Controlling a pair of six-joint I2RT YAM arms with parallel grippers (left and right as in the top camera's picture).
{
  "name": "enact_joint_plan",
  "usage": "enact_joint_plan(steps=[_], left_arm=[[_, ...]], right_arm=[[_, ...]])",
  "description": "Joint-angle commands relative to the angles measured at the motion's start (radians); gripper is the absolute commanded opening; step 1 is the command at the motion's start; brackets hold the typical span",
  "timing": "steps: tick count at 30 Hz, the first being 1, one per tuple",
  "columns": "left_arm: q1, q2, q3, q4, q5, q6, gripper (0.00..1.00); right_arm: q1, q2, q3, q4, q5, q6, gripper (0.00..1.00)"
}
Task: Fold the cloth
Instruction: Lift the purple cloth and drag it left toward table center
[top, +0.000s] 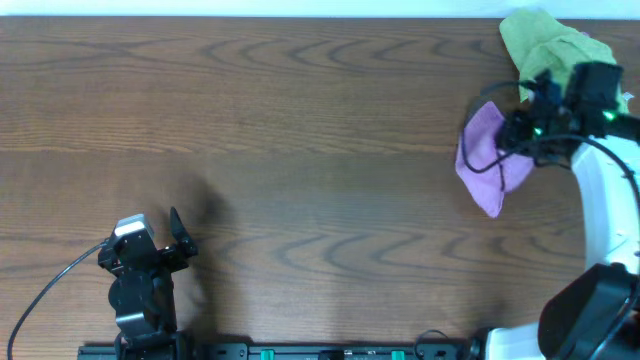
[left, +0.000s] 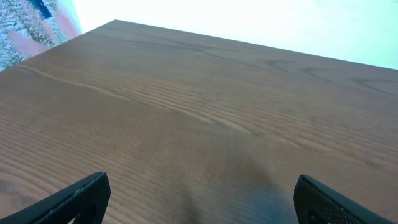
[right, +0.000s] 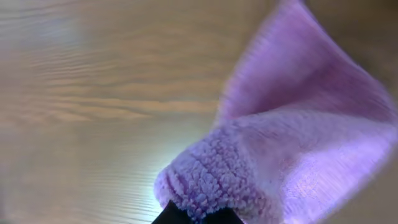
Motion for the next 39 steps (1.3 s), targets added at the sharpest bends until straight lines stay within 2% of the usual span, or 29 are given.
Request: enact_joint_plan(steps=[1,9,18,21,26,39], left_arm=[[0.003,-0.006,-0.028,-0.011,-0.013,0.022,0.95],[0.003,-0.006,-0.028,-0.011,-0.013,0.022,0.95],[0.003,-0.006,-0.028,-0.011,-0.013,0.022,0.95],[0.003,-0.006,-0.028,-0.011,-0.013,0.022,0.95],[0.003,-0.006,-0.028,-0.011,-0.013,0.022,0.95],[0.003,-0.006,-0.028,-0.011,-0.013,0.022,0.95]], right_arm=[[0.108,0.000,0.038,0.019,-0.076,-0.050,0.01],[0.383,0.027,0.118,0.115,-0.116,-0.053,0.01],[0.418,0.040,0.260,0.165,-0.195,-0.074,0.01],[0.416,0.037,0.305,0.058,-0.162,-0.100,0.01],[0.422,0.038,0.307,-0.138,0.053,-0.099,0.01],[0.422,0.038,0.308,-0.392,0.079,-0.046,0.01]])
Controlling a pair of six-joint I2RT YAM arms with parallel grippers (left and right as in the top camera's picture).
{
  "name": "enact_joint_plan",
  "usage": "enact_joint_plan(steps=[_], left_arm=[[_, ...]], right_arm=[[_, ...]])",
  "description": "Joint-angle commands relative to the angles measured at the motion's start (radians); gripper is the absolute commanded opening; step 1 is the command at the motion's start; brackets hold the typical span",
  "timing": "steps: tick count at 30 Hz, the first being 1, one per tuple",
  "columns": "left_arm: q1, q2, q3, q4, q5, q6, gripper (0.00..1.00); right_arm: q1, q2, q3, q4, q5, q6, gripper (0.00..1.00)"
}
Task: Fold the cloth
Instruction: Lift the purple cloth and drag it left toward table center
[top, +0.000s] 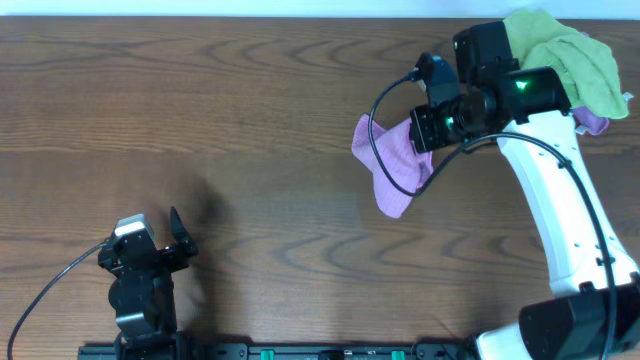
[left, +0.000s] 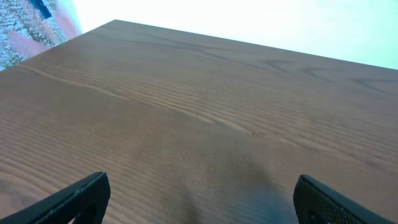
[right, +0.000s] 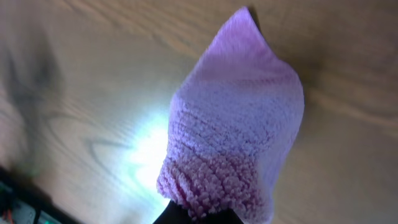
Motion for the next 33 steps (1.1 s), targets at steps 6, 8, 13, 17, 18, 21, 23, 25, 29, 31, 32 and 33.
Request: enact_joint_plan(steps=[6,8,13,17,18,21,23,25,29,31,32,33], left_arm=[[0.003,-0.006,-0.028,-0.011,-0.013,0.021,0.95],[0.003,-0.006,-0.028,-0.011,-0.013,0.021,0.96],[0.003,-0.006,-0.028,-0.011,-0.013,0.021,0.96],[0.003,-0.006,-0.028,-0.011,-0.013,0.021,0.95],[0.003,-0.006,-0.028,-0.011,-0.013,0.021,0.95],[0.003,-0.006,-0.028,-0.011,-0.013,0.021,0.95],[0.003,-0.006,-0.028,-0.011,-0.013,0.021,0.95],[0.003,-0.006,-0.028,-0.011,-0.013,0.021,0.95],[0.003,-0.006,-0.028,-0.011,-0.013,0.021,0.95],[0.003,-0.006,-0.028,-0.011,-0.013,0.021,0.95],[0.003,-0.006,-0.028,-0.011,-0.013,0.021,0.95],[0.003,-0.006,-0.028,-0.011,-0.013,0.021,0.95]], right_arm=[[0.004,0.002,0.009,-0.062,0.007,0.021,0.01],[0.008,0.014,0.009,-0.027,0.006,0.034,0.01],[0.064,0.114,0.009,0.277,-0.233,0.055,0.01],[0.139,0.195,0.064,0.595,-0.620,0.092,0.01],[0.150,0.201,0.094,0.613,-0.664,0.087,0.01],[0.125,0.188,0.130,0.455,-0.597,-0.055,0.01],[0.092,0.186,0.129,0.328,-0.357,-0.057,0.01],[0.072,0.193,0.127,0.218,-0.038,-0.001,0.01],[0.068,0.208,0.126,0.049,0.171,0.016,0.99],[0.070,0.208,0.126,0.002,0.174,0.000,0.99],[0.071,0.208,0.126,-0.011,0.184,-0.002,0.99],[0.071,0.209,0.126,-0.016,0.188,-0.002,0.99]])
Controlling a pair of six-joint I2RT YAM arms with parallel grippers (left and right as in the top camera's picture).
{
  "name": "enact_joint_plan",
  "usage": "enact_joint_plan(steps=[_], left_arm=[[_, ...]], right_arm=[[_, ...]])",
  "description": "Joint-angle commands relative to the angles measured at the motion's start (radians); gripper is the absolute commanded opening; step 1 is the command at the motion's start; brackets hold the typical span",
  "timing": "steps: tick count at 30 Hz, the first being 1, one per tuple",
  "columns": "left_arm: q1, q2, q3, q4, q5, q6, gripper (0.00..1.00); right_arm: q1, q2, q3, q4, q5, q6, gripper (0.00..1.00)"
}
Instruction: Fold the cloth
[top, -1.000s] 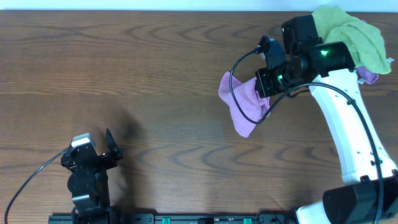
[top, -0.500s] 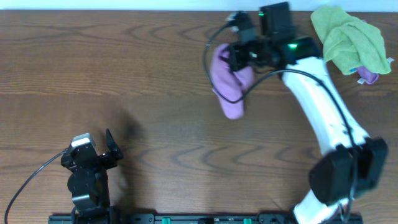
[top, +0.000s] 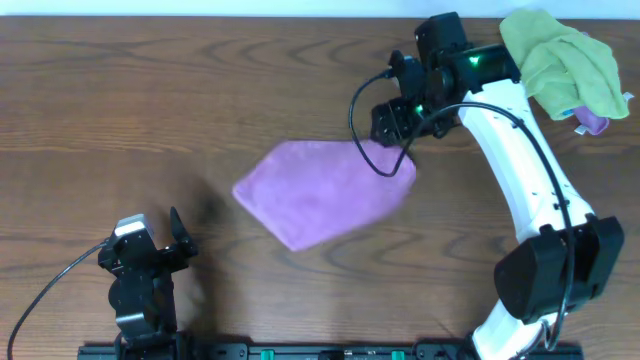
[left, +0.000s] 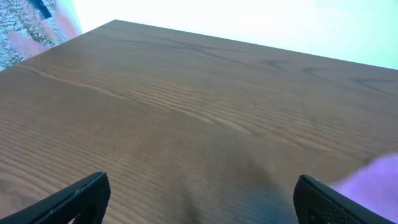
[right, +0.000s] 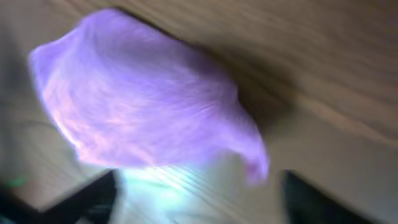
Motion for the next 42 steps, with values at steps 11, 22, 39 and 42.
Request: enact_joint_plan(steps=[11,22,39,42], left_arm=[[0.003,-0.006,-0.028,-0.011,-0.013,0.021,0.95],[0.003,-0.006,-0.028,-0.011,-0.013,0.021,0.96],[0.003,-0.006,-0.028,-0.011,-0.013,0.021,0.95],[0.003,-0.006,-0.028,-0.011,-0.013,0.021,0.96]], right_arm=[[0.014,0.068,0.000,0.034,0.074,-0.114,0.99],[0.047,0.273,0.000,0.061,0.035,-0.155,0.20],[0.167,0.343,-0.001,0.157,-0.032,-0.189,0.01],[0.166,0.356,-0.001,0.193,-0.031,-0.189,0.01]])
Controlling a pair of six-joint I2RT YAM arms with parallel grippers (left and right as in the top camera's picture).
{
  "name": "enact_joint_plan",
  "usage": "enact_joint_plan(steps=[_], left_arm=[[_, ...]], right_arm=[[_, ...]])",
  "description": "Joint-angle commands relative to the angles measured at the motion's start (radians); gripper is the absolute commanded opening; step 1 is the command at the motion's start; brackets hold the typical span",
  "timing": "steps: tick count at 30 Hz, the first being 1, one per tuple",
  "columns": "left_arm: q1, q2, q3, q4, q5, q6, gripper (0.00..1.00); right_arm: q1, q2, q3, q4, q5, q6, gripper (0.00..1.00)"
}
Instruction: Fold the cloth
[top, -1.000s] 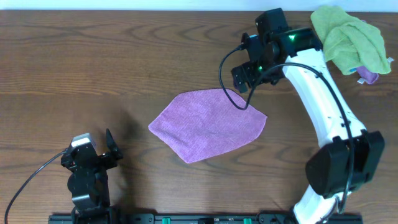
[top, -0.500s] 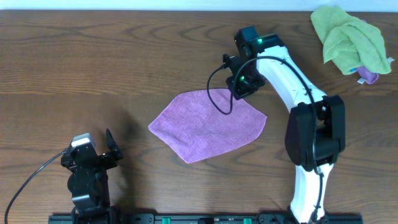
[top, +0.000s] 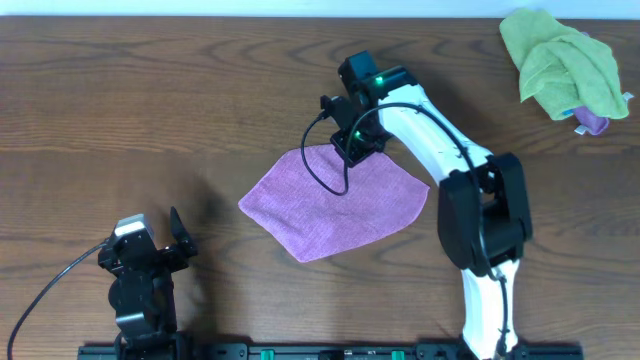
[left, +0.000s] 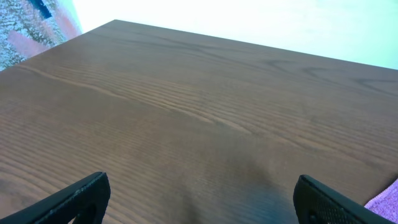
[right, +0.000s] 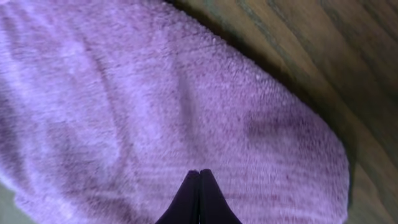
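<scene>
A purple cloth (top: 335, 205) lies spread in one flat layer at the table's middle, a rough four-sided shape. My right gripper (top: 352, 140) hovers over its back edge. In the right wrist view its fingertips (right: 199, 174) are pressed together with nothing between them, and the fuzzy cloth (right: 155, 106) fills the picture below. My left gripper (top: 178, 240) stands open near the front left, well clear of the cloth. In the left wrist view the left gripper (left: 202, 211) has its fingers wide apart, and a corner of the cloth (left: 385, 200) shows at the right edge.
A crumpled green cloth (top: 562, 62) lies at the back right corner with a bit of purple fabric (top: 592, 122) under it. The right arm's black cable (top: 325, 175) loops over the purple cloth. Bare wooden table (top: 150, 110) lies to the left.
My right gripper has moved left along the cloth's back edge and has gone from open to shut, empty. The cloth lies a little flatter and wider. The left arm is unchanged.
My right gripper first held the bunched purple cloth next to the green pile at the right. Then it held it hanging nearer the middle. Later the cloth lay spread on the table with the jaws apart. Now it lies flat under the shut gripper.
</scene>
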Motion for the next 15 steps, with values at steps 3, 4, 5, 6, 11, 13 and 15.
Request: enact_joint_plan(steps=[3,4,5,6,11,13,15], left_arm=[[0.003,-0.006,-0.028,-0.011,-0.013,0.021,0.95],[0.003,-0.006,-0.028,-0.011,-0.013,0.021,0.95],[0.003,-0.006,-0.028,-0.011,-0.013,0.021,0.95],[0.003,-0.006,-0.028,-0.011,-0.013,0.021,0.95],[0.003,-0.006,-0.028,-0.011,-0.013,0.021,0.95],[0.003,-0.006,-0.028,-0.011,-0.013,0.021,0.95],[0.003,-0.006,-0.028,-0.011,-0.013,0.021,0.95]], right_arm=[[-0.002,0.036,0.002,0.045,-0.003,-0.015,0.01],[-0.001,0.047,0.002,0.053,-0.003,-0.015,0.01],[-0.001,0.054,0.002,0.056,-0.003,-0.015,0.01],[-0.001,0.061,0.002,0.057,-0.003,-0.015,0.01],[-0.001,0.103,0.002,0.057,-0.004,-0.015,0.01],[-0.001,0.116,0.002,0.061,-0.008,-0.015,0.01],[-0.001,0.131,0.002,0.070,-0.008,-0.015,0.01]])
